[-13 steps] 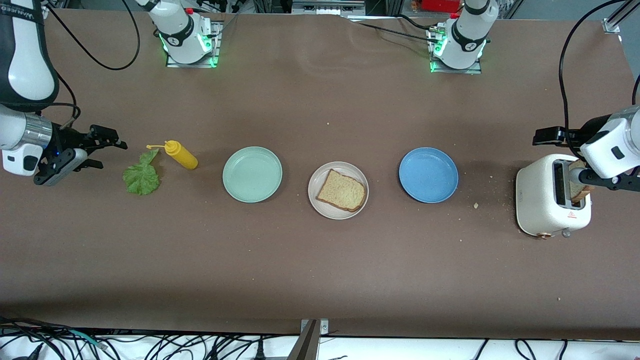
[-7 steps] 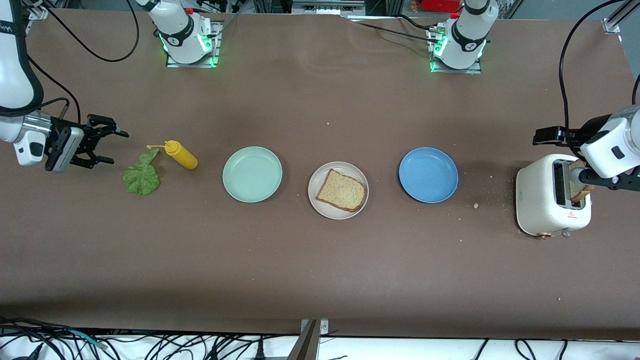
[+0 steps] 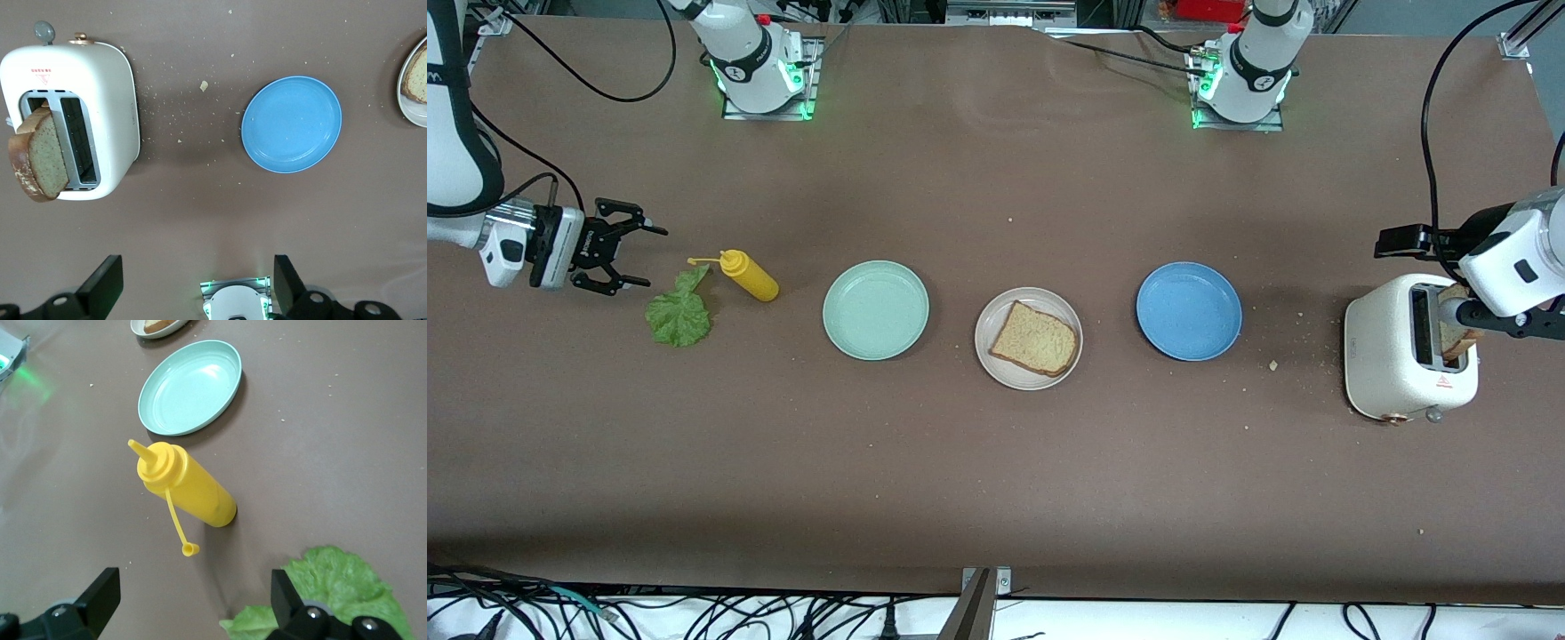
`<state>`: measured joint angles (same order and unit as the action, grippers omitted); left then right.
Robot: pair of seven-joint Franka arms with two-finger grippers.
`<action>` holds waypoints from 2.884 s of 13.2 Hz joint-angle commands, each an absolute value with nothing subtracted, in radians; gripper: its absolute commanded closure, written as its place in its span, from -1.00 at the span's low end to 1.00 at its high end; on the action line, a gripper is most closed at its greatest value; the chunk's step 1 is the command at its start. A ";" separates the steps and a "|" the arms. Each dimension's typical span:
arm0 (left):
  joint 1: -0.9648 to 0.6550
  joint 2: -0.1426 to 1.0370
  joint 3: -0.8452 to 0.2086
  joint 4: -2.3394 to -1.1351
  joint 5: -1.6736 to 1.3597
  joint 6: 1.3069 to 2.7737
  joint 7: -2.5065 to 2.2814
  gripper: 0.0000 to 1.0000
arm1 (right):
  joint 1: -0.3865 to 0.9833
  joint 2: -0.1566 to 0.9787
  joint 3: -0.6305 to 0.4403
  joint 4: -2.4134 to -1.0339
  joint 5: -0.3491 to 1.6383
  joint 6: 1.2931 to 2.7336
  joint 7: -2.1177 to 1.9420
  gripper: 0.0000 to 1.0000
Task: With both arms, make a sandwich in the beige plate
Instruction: 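Reach the right gripper to the yellow mustard bottle and grasp it, then lift the mustard bottle with the right gripper toward the beige plate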
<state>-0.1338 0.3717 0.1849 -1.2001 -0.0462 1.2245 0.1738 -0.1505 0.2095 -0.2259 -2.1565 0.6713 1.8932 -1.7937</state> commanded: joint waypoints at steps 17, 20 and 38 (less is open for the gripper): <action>-0.135 0.362 0.183 -1.200 -0.008 1.216 0.179 -0.99 | -0.225 0.469 -0.201 -2.163 1.006 1.750 -2.377 -0.99; -0.135 0.362 0.183 -1.198 -0.008 1.216 0.179 -0.99 | -0.193 0.469 -0.190 -2.163 1.025 1.772 -2.414 -0.99; -0.135 0.362 0.183 -1.200 -0.008 1.216 0.178 -0.99 | -0.164 0.589 -0.112 -2.143 1.250 1.796 -2.594 1.00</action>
